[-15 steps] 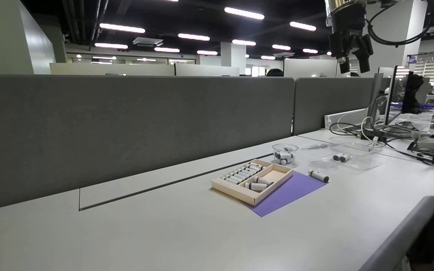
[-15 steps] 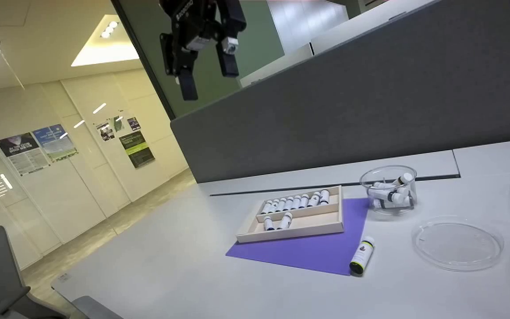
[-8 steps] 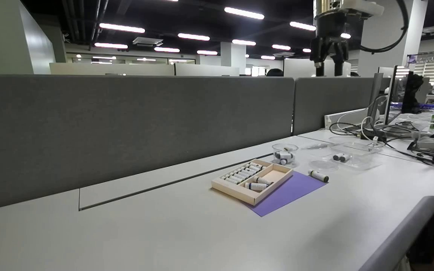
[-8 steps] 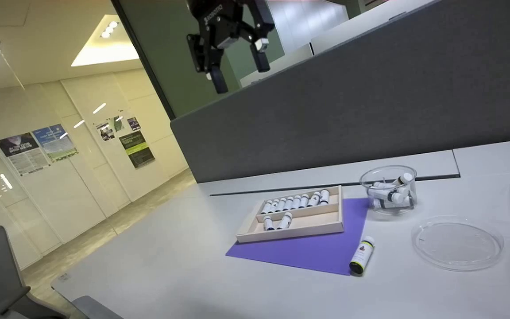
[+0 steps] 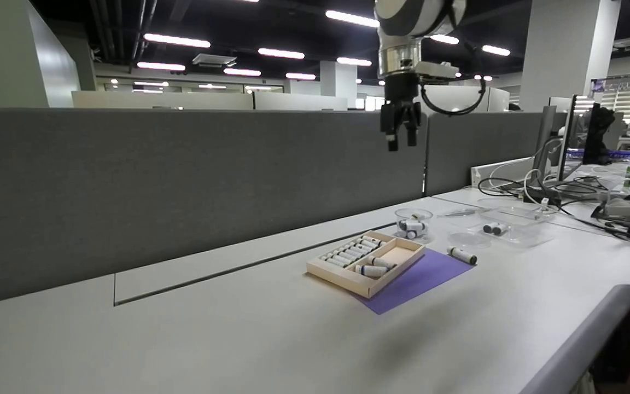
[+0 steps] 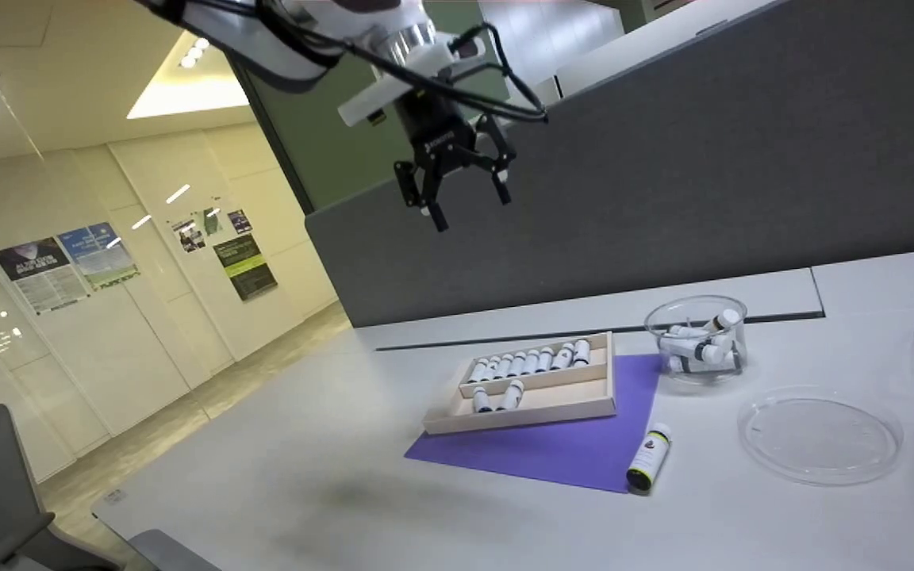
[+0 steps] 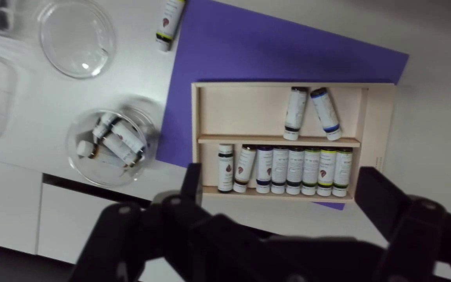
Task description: Pick two of the white objects on the lower segment of the tray and place them in the big bowl
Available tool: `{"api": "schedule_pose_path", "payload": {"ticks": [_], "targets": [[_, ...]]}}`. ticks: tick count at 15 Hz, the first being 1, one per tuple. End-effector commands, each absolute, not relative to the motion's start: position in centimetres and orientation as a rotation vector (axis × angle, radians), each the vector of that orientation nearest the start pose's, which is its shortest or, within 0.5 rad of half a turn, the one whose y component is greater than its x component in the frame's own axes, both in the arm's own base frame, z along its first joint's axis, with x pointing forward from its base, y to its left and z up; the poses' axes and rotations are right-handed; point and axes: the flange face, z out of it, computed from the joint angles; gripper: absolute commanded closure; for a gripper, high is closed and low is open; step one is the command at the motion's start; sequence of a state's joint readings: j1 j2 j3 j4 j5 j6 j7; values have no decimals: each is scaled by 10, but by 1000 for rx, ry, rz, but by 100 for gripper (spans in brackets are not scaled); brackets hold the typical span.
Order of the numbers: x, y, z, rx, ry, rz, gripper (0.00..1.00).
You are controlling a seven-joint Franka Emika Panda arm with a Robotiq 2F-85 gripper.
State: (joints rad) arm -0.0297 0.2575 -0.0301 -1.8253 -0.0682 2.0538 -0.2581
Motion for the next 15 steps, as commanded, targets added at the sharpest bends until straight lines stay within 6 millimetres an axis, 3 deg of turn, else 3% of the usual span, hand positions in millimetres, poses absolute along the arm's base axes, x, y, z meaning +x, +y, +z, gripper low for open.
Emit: {"api": "schedule_pose_path", "payload": {"ticks": [1, 3, 4, 5, 6, 14, 15], "targets": [[674, 16, 355, -3181, -518, 146, 0], [689, 36, 338, -3165, -536, 222, 0], [693, 37, 334, -3172, -486, 281, 0], [674, 39, 331, -3150, -552, 218, 0], [680, 43, 326, -3149, -546, 253, 0], [690, 38, 328, -3152, -525, 271, 0], [689, 39, 313, -3156, -501, 292, 0]]}}
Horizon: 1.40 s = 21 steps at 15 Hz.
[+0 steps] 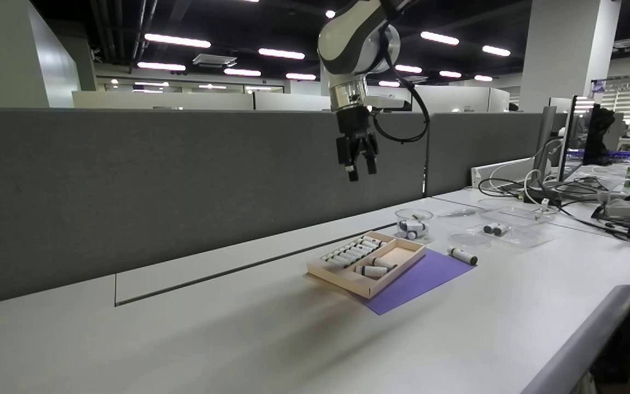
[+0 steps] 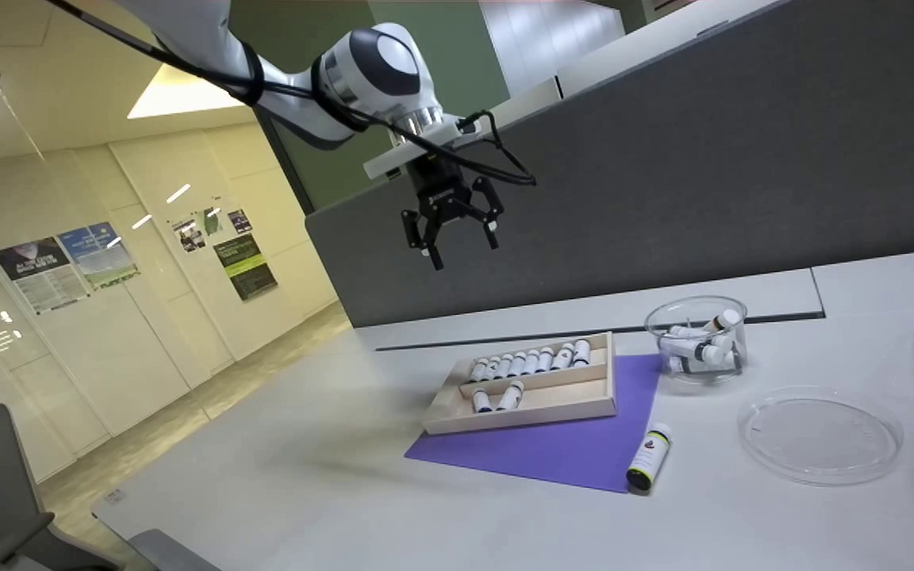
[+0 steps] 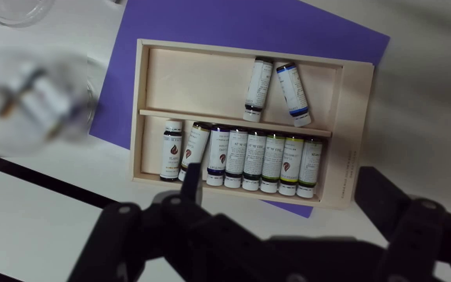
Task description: Pick two of the white objects on the lower segment of the tray and place them in the big bowl
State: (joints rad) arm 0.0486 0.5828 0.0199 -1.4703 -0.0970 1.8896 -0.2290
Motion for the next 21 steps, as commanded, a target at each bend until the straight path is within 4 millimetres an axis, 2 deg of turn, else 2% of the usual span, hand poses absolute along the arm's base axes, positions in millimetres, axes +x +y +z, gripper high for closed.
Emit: {"api": "schedule_pose_path", "payload": {"ticks": [1, 6, 10, 13, 19, 20, 21], "targets": [[688, 40, 300, -3159, -481, 300, 0], [677, 50, 209, -3117, -335, 367, 0], [668, 48, 153, -3102, -281, 462, 0], [664, 45, 132, -3087, -251, 512, 0], [658, 35, 109, -3068, -215, 557, 0], [658, 34, 106, -3068, -219, 554, 25], [657, 34, 104, -3069, -219, 553, 25]]}}
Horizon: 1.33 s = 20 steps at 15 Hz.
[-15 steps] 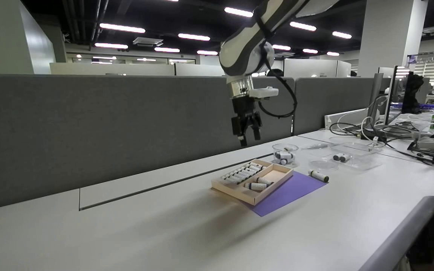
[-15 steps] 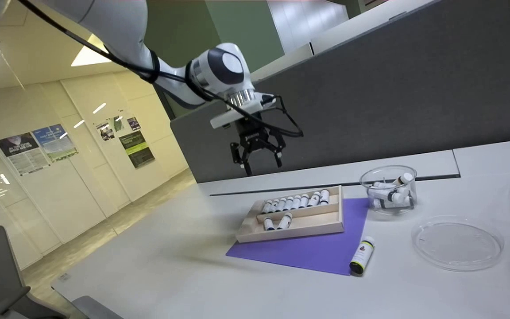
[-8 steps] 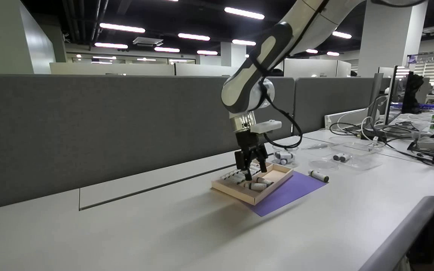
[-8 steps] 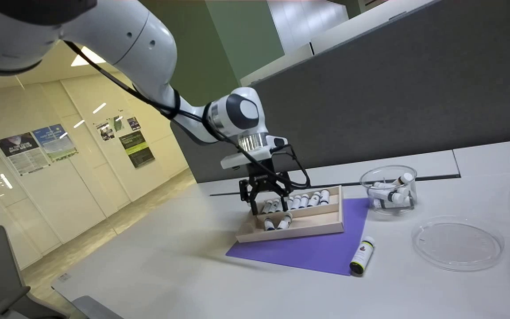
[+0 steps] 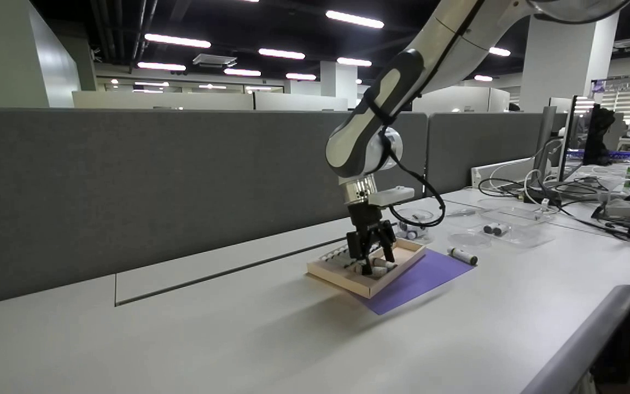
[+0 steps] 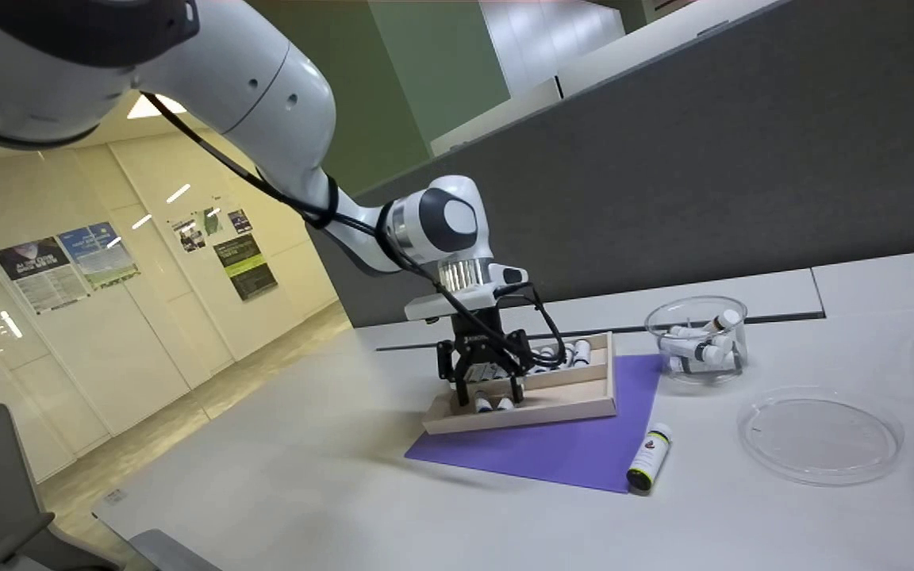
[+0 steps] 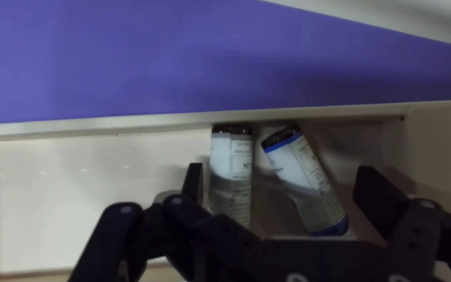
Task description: Pick two of the white objects on the lower segment of the tray and place them in the big bowl
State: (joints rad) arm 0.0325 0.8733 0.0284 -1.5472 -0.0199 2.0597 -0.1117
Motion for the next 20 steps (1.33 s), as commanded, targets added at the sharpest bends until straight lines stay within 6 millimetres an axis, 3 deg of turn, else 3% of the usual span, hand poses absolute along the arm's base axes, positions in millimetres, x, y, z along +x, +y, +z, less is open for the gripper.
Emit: {"api": "schedule_pose_path", "payload": {"ticks": [1, 5, 7, 8, 11, 14, 20], "targets": [[657, 33, 103, -3069, -217, 553, 32], [659, 32, 106, -3075, -217, 538, 64], [661, 31, 111, -3073, -219, 534, 76], [661, 31, 113, -3069, -220, 536, 77], [664, 25, 123, -3053, -210, 567, 99], [668, 9, 141, -3058, -173, 567, 100], [680, -47, 186, -3037, -9, 520, 100]]}}
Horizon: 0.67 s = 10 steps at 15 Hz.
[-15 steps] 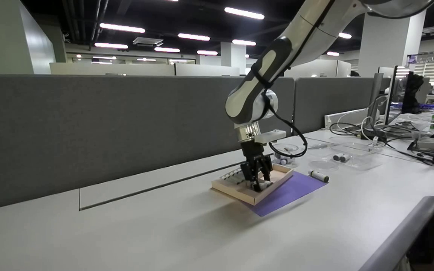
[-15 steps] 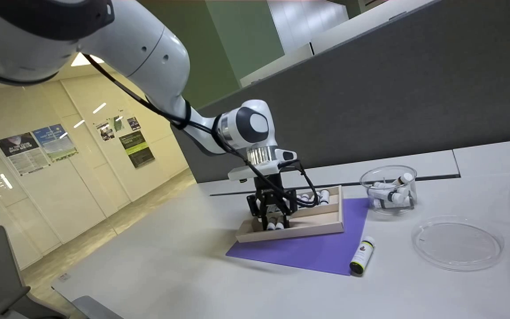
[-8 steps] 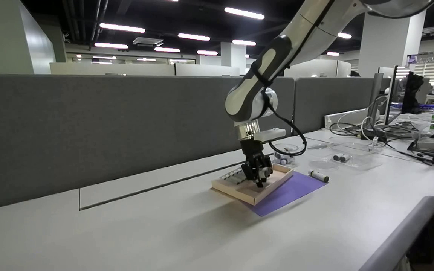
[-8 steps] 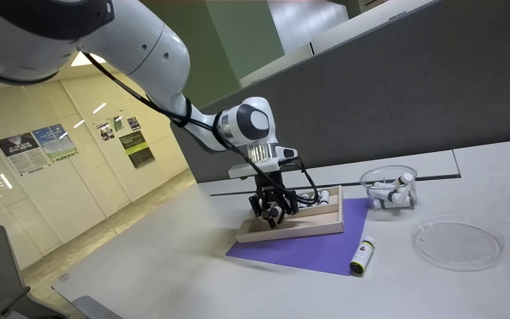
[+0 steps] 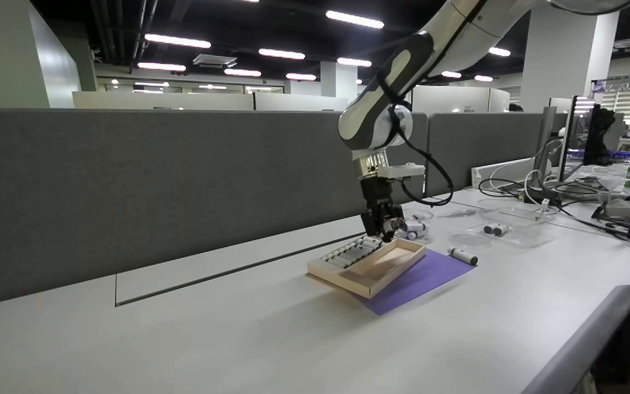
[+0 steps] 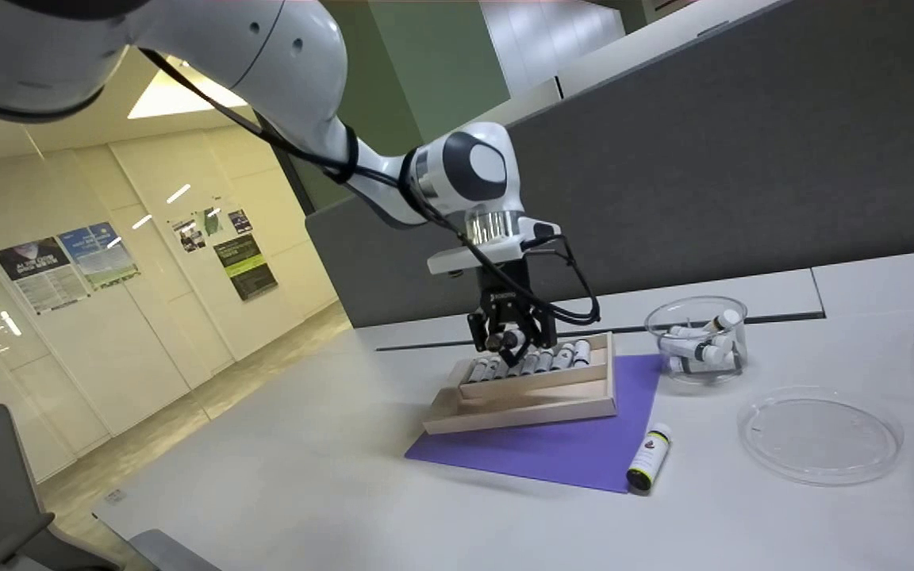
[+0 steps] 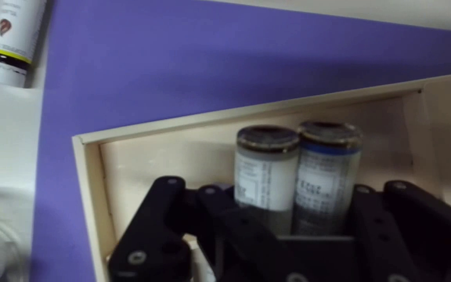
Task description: Pick two of the white objects on the lower segment of the tray and place them in the big bowl
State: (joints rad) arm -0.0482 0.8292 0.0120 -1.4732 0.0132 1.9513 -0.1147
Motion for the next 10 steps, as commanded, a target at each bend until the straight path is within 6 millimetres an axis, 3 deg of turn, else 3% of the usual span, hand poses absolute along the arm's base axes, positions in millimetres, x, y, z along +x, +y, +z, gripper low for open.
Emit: {"api": "schedule_pose_path", "payload": {"ticks": [1, 6, 10], "targets": [[683, -58, 189, -3063, 38, 489, 100], [682, -110, 193, -3146, 208, 403, 100], [664, -174, 208, -3210, 443, 422, 100]]}}
